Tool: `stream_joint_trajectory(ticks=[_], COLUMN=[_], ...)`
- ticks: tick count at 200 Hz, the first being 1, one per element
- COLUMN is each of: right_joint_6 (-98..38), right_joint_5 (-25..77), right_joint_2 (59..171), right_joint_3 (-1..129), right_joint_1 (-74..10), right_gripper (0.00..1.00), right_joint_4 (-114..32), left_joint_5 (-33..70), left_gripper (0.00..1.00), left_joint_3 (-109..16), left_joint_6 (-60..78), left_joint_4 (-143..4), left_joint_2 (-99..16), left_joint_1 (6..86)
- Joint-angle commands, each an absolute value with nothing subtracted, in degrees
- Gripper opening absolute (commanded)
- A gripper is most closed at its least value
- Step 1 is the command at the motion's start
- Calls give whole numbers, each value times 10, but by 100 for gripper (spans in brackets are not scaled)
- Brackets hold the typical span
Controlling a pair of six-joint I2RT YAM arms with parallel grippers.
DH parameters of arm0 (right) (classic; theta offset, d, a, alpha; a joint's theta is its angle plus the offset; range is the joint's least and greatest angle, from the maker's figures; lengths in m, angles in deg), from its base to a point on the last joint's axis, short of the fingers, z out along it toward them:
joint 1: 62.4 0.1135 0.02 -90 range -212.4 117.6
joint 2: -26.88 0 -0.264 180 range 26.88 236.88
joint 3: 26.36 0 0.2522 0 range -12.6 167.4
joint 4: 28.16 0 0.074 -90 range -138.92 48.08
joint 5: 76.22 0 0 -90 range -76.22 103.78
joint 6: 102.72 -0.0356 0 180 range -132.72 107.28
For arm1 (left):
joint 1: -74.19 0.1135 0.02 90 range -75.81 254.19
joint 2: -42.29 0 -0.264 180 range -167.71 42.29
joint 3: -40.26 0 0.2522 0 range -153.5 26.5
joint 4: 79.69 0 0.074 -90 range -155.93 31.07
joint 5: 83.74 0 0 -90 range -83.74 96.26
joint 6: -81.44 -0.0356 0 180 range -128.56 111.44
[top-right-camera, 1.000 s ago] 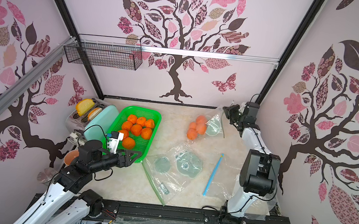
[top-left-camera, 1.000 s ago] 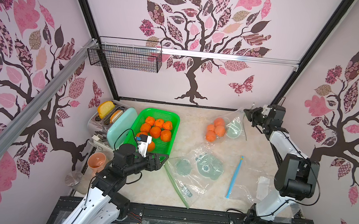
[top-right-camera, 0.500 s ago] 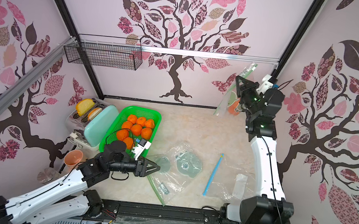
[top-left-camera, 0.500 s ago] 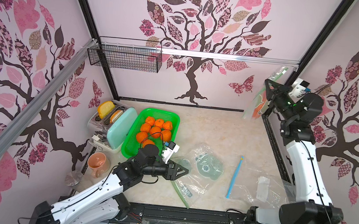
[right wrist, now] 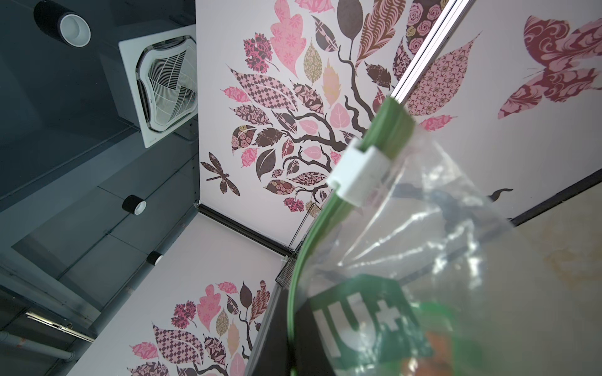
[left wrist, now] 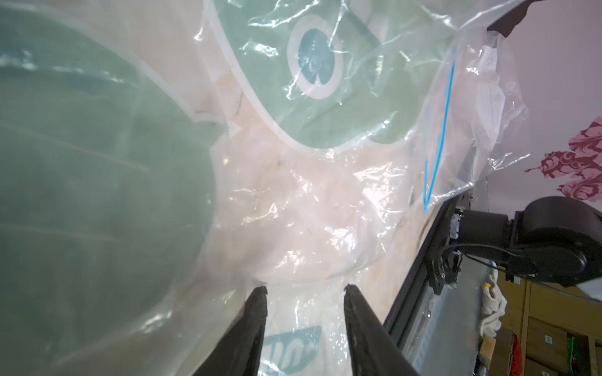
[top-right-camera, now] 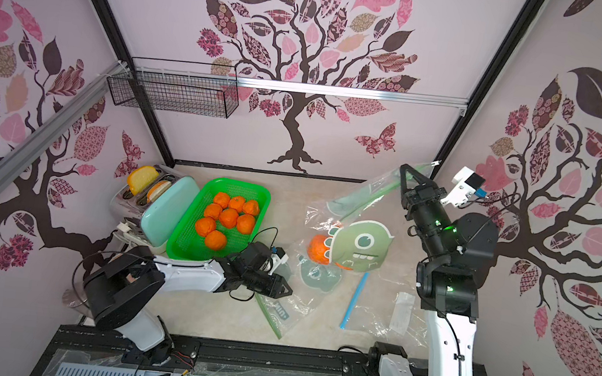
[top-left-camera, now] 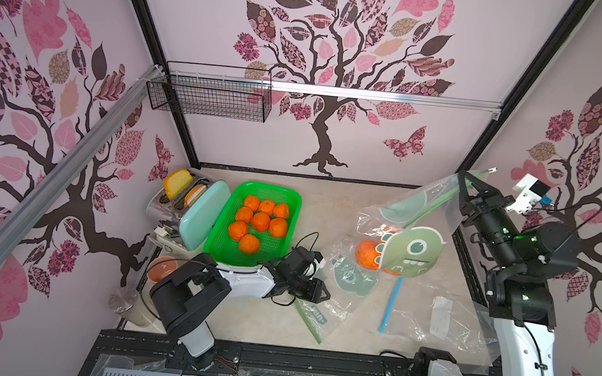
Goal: Open the zip-top bag and take out the orange
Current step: Move the zipper food storage bag to the center of the board, then place the zipper food storage bag at the center of the board.
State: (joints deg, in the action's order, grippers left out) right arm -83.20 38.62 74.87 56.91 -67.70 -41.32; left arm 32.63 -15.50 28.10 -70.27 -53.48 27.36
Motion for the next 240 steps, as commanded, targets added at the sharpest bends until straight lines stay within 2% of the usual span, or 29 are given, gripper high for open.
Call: stream_joint_trajectory(ticks=[1,39,65,110,144,171,192,218,240], right_joint_6=[-817,-812,-815,-833,-842,-834,-836,-816,-823], right_joint_5=[367,378,386,401,386,328,284,144,43], right_joint_2=[719,682,682,764,845,904,930,864,790], right_joint_3=[559,509,467,451,485,502,485,379,261], right_joint_1=[-675,-675,-675,-673,-642,-582,-539,-461,-376], right_gripper=[0,0,0,0,0,0,0,0,0], right_joint_4=[-423,-443,-427,-351,-309,-291,-268,-222,-205], left_joint_5=[303,312,339,325,241,202,221,290,372], left_gripper=[42,43,52,67,68,66,66,64,65], left_joint_3=[-188,-270,-332,-307,-222,-173,-144,-95,-34], left_joint_6=[277,298,297,277,270,251,240,258,301], left_joint_4=[-744,-773,-756,-670,-584,-511,-490,-532,-670], left_joint_2=[-578,-662,-670,-497,-311,-190,-135,-122,-129], left_joint_1=[291,322,334,335,337,343,346,346,340])
